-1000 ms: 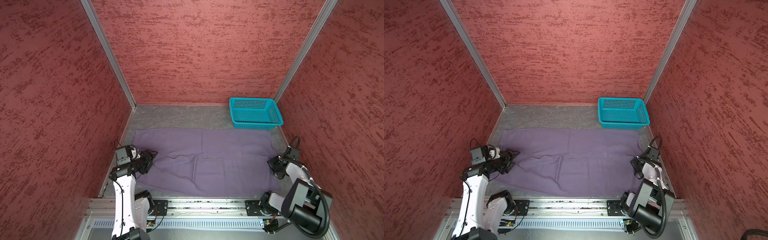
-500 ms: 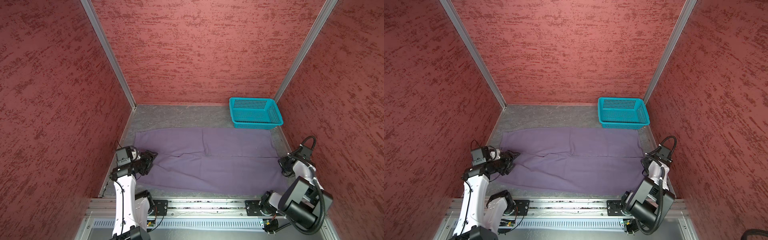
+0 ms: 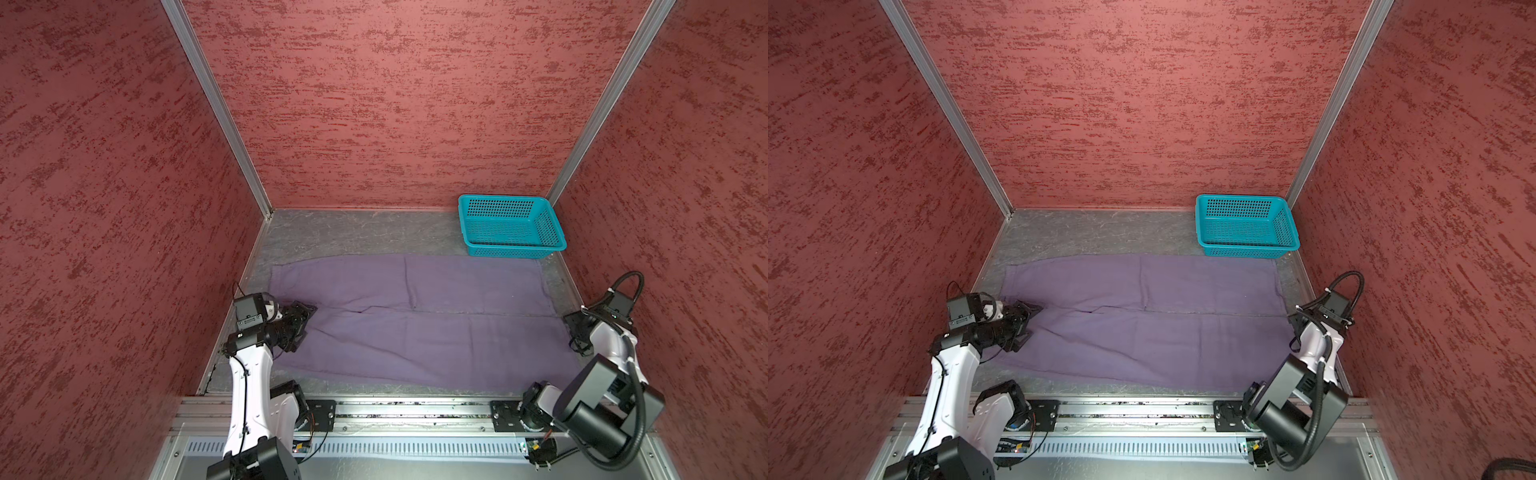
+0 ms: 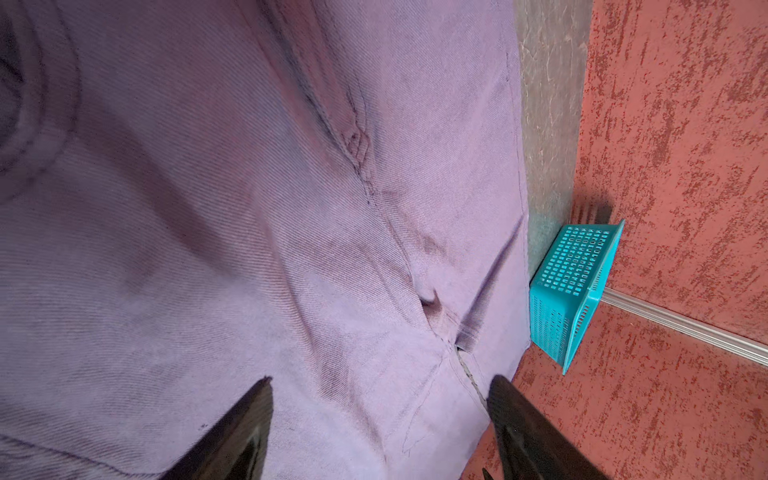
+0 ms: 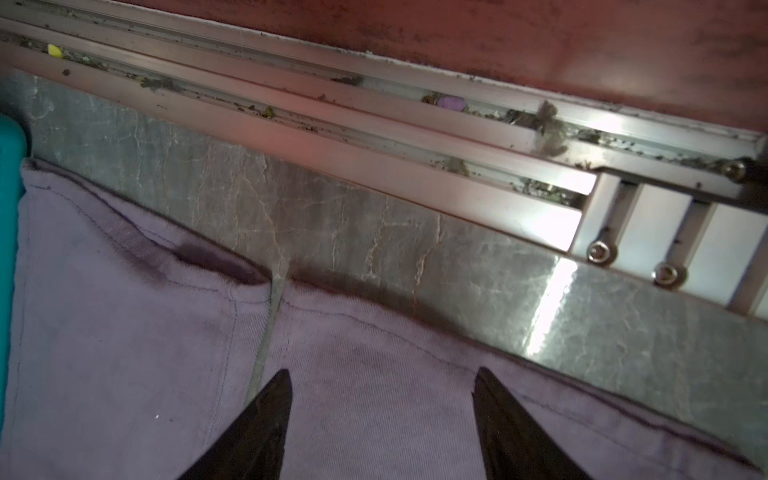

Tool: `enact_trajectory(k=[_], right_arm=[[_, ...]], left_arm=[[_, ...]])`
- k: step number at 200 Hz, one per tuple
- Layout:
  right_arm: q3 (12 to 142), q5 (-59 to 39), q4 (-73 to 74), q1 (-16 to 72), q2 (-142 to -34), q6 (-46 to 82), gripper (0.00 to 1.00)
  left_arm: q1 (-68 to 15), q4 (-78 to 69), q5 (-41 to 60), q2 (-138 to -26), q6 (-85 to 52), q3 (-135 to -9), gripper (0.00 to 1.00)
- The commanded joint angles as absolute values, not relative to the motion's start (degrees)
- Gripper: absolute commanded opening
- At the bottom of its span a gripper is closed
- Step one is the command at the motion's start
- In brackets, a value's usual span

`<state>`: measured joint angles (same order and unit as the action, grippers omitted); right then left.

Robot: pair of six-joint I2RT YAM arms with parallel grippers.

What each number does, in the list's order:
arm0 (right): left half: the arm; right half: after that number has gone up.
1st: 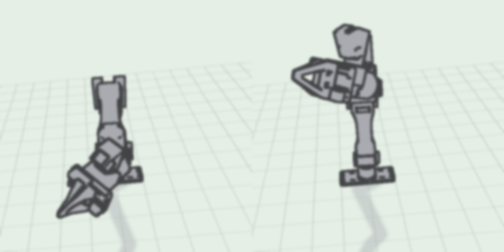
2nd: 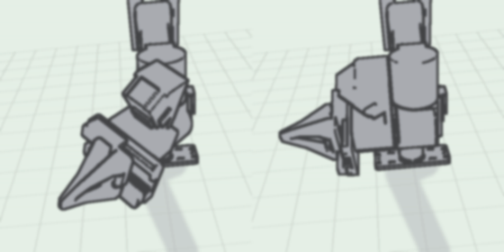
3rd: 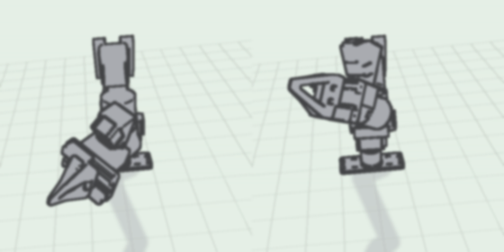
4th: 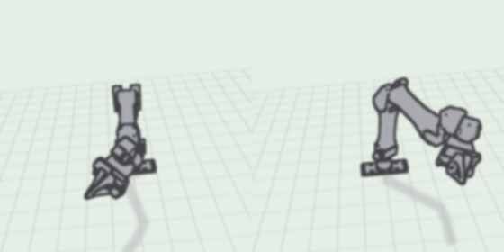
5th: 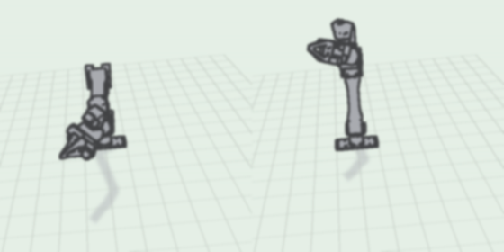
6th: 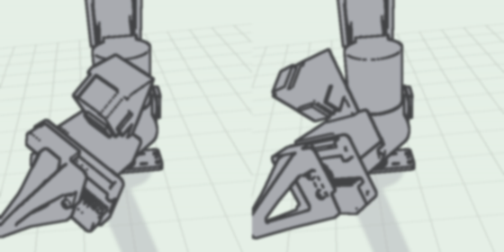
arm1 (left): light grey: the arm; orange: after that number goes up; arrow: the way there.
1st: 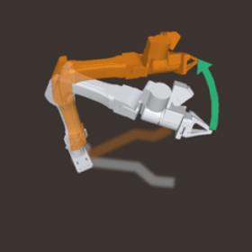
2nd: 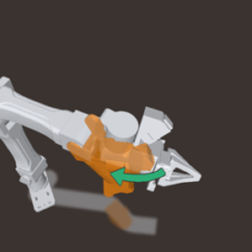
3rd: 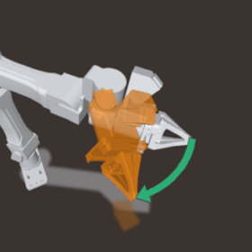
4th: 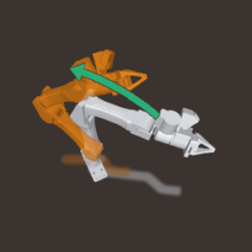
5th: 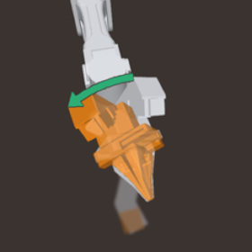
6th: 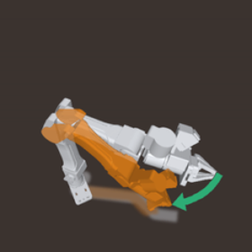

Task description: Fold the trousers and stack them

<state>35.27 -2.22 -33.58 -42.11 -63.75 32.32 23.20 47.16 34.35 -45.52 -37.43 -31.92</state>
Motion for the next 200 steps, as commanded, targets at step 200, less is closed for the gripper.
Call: enact_trajectory(k=[200], right_arm=[[33.7,-4.1,-34.2,-27.5,-55.9,34.8,0.28]], left_arm=[[12.9,61.6,5.4,-46.3,-45.4,-34.1,0.76]])
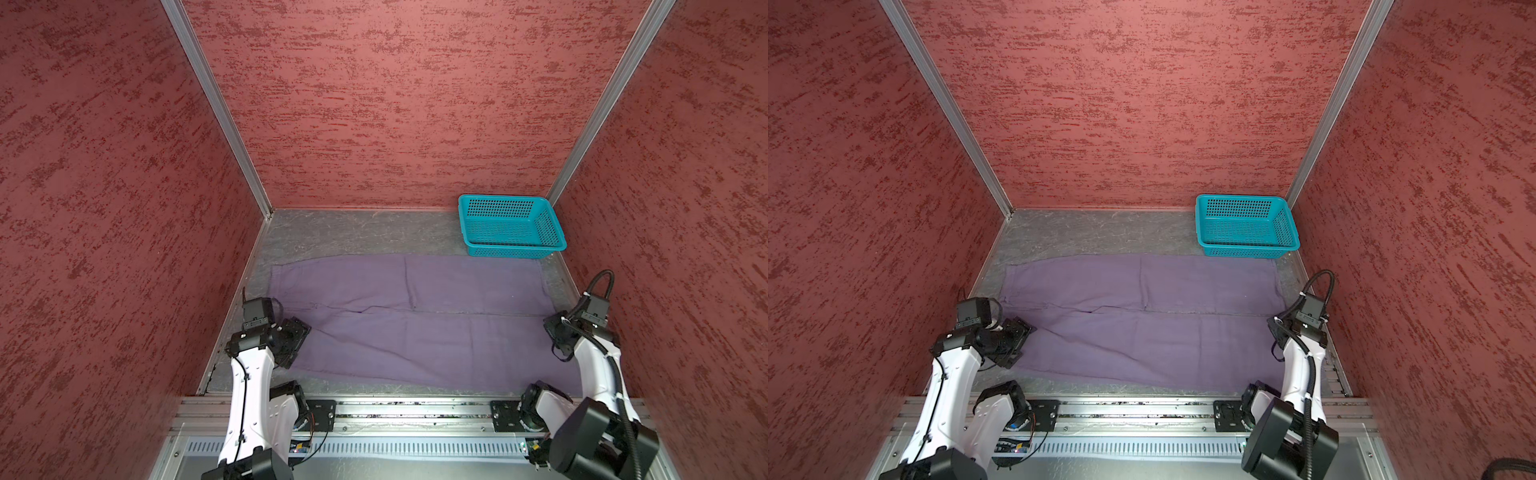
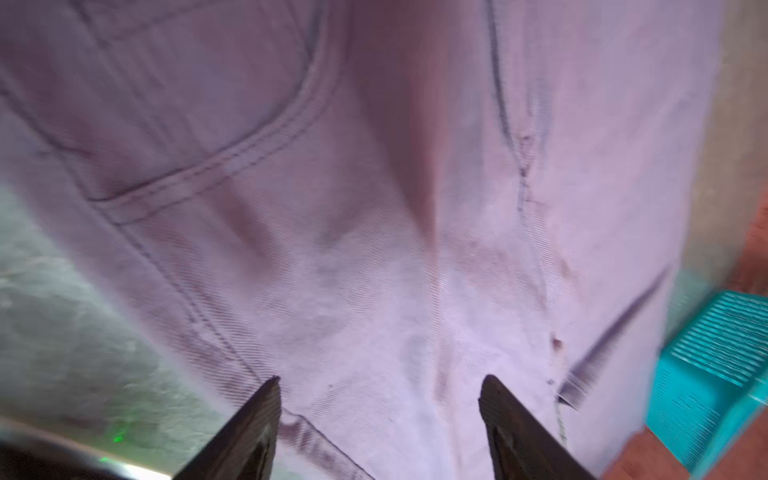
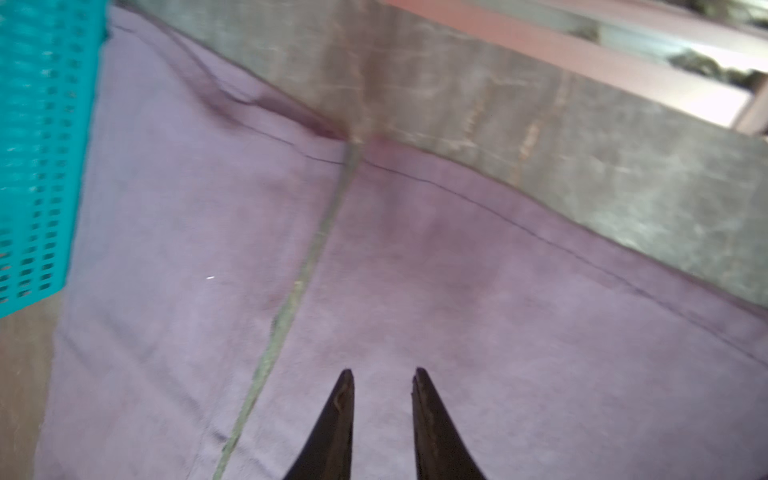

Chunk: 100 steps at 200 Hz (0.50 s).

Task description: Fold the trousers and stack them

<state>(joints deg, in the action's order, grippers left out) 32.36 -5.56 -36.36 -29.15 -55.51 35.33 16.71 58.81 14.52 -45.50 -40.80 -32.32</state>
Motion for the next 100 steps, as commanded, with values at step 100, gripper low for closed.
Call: enact_trajectory(k=[100], right_arm=[[27.7,-15.9,-20.4,-26.0,-57.5,33.7,0.32]], left_arm=[[30.3,58.3,6.4,-48.2,-48.6,-34.5,0.71]])
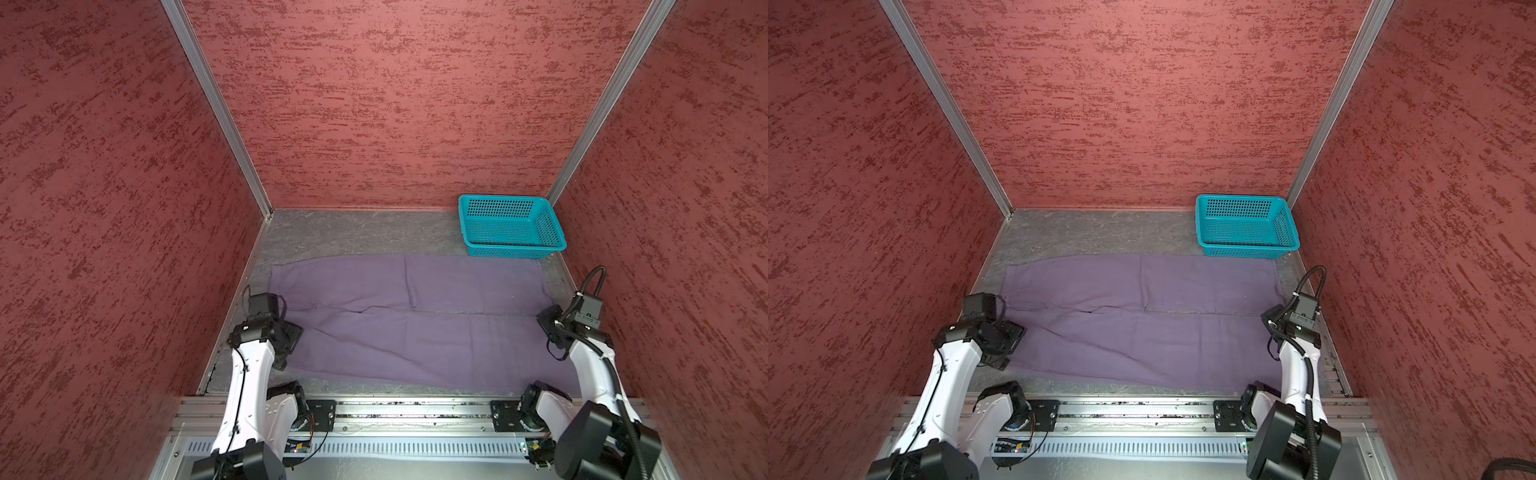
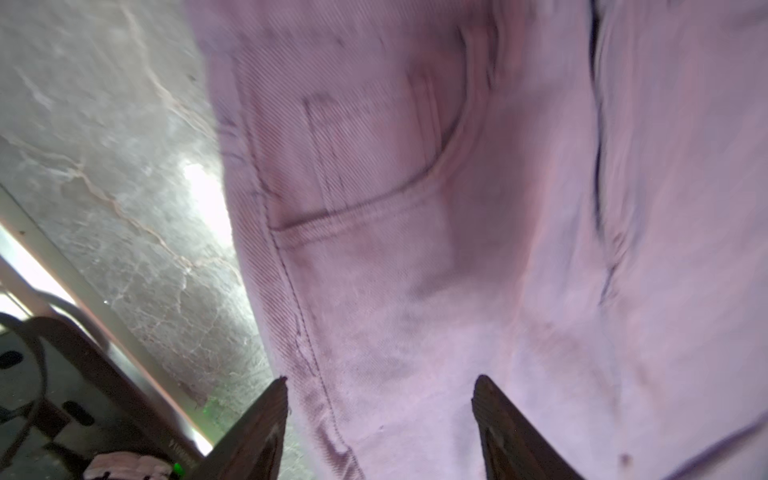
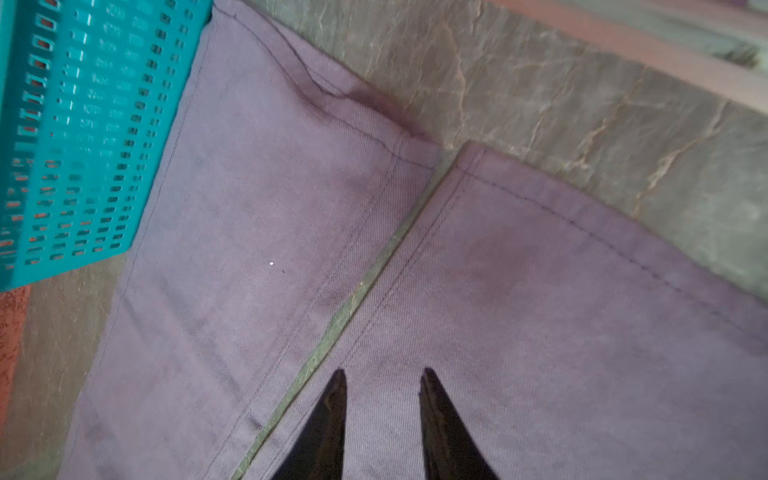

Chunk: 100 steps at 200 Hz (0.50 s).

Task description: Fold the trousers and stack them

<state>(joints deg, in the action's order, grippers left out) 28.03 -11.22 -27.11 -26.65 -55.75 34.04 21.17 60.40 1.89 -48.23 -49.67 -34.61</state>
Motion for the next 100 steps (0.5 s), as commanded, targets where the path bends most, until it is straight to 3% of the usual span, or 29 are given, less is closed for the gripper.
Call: enact_trajectory(k=[1,34,79,100], right_arm=[[27.8,-16.0,-20.4,-26.0,-57.6,33.7,0.32],[29.0,-18.2,-18.9,-26.0,-60.3,32.0,0.33],[28.5,-20.1,-17.4,-26.0,-60.8,32.1,0.34],[28.3,-20.1,-17.6,-26.0,-60.9,32.0,0.35]], left_arm=[[30.7,58.0,6.5,-48.3,-48.6,-34.5,0.71],[39.4,53.3,11.3,-52.5,-47.3,-33.4,0.7],[41.2,47.0,10.4,-57.4,-48.7,-29.3,0.66],[41.5,47.1,8.0,-58.0,-48.4,-28.6,0.71]])
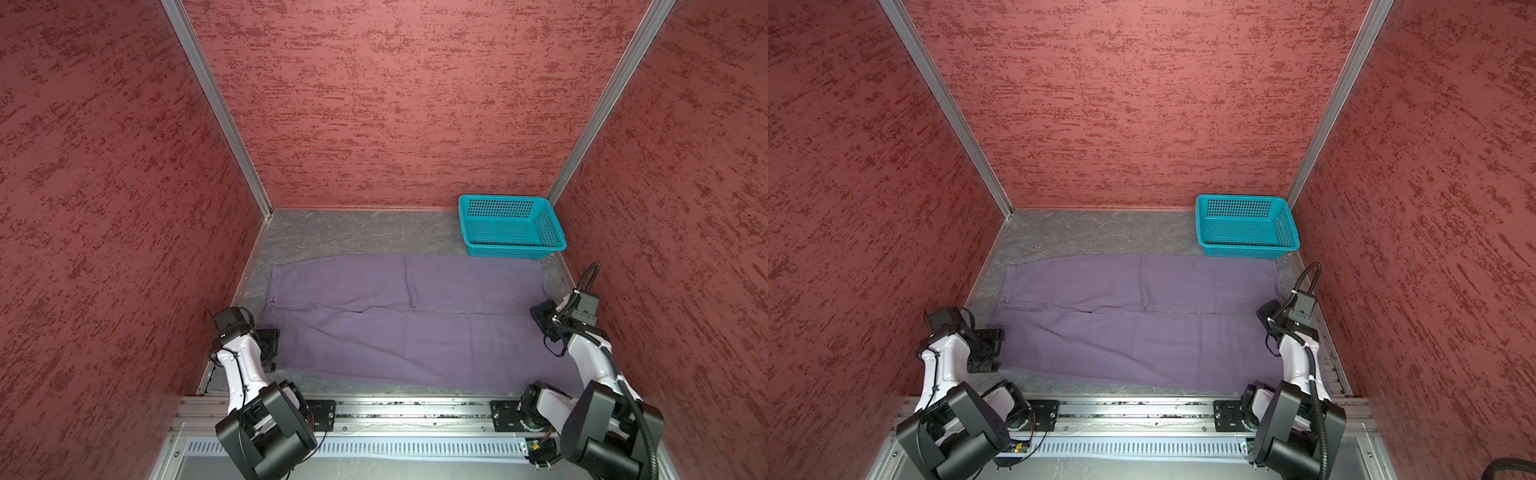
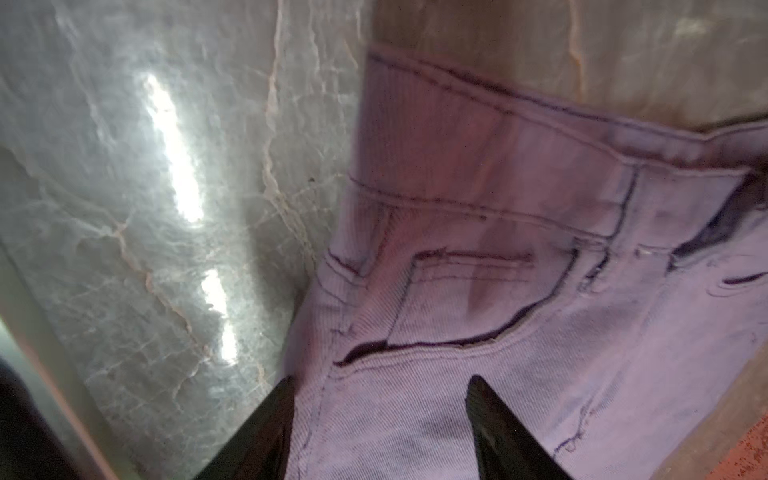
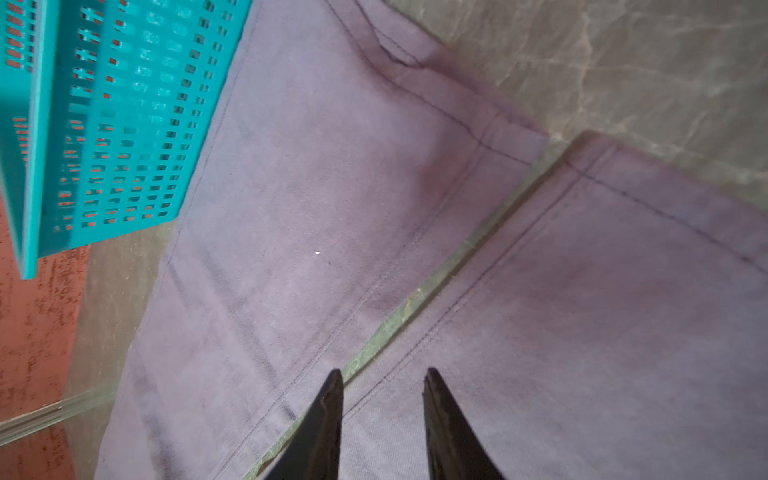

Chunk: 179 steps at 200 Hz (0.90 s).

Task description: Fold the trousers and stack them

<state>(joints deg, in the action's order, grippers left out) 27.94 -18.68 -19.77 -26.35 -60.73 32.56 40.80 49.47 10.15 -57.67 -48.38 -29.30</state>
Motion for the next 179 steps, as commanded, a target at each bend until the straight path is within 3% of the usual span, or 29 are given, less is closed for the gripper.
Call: enact_trajectory(k=[1,25,47,67,91,115,179], right_arm=[[28.3,-20.1,-17.6,-26.0,-60.9,32.0,0.35],[27.9,-19.9,-17.2,-26.0,-60.8,32.5,0.36],[27.7,-19.7,-17.4,-26.0,-61.1,32.5,0.37],[28.0,-18.8,-18.7,-25.9,-60.8,31.7,0.38],[27.4,-17.4,-18.9,-25.9,-59.0,32.3,0.38],[27.2,-17.7,-18.7,-25.8,-59.4,33.7,0.39],[31.7,-6.4,-31.2,-16.5,-62.2,33.5,0.48]], left_arm=[[41.6,47.1,7.9,-58.0,-48.3,-28.6,0.71],[42.1,45.7,7.1,-59.6,-46.9,-28.2,0.84],[42.4,43.0,7.2,-63.1,-46.3,-27.2,0.83],[42.7,39.8,7.4,-66.5,-45.7,-26.0,0.74],[43.1,37.7,8.0,-67.5,-44.9,-26.3,0.53],[43.2,38.4,10.0,-67.8,-44.9,-27.7,0.0],[42.8,45.9,14.1,-54.4,-43.3,-33.8,0.0]])
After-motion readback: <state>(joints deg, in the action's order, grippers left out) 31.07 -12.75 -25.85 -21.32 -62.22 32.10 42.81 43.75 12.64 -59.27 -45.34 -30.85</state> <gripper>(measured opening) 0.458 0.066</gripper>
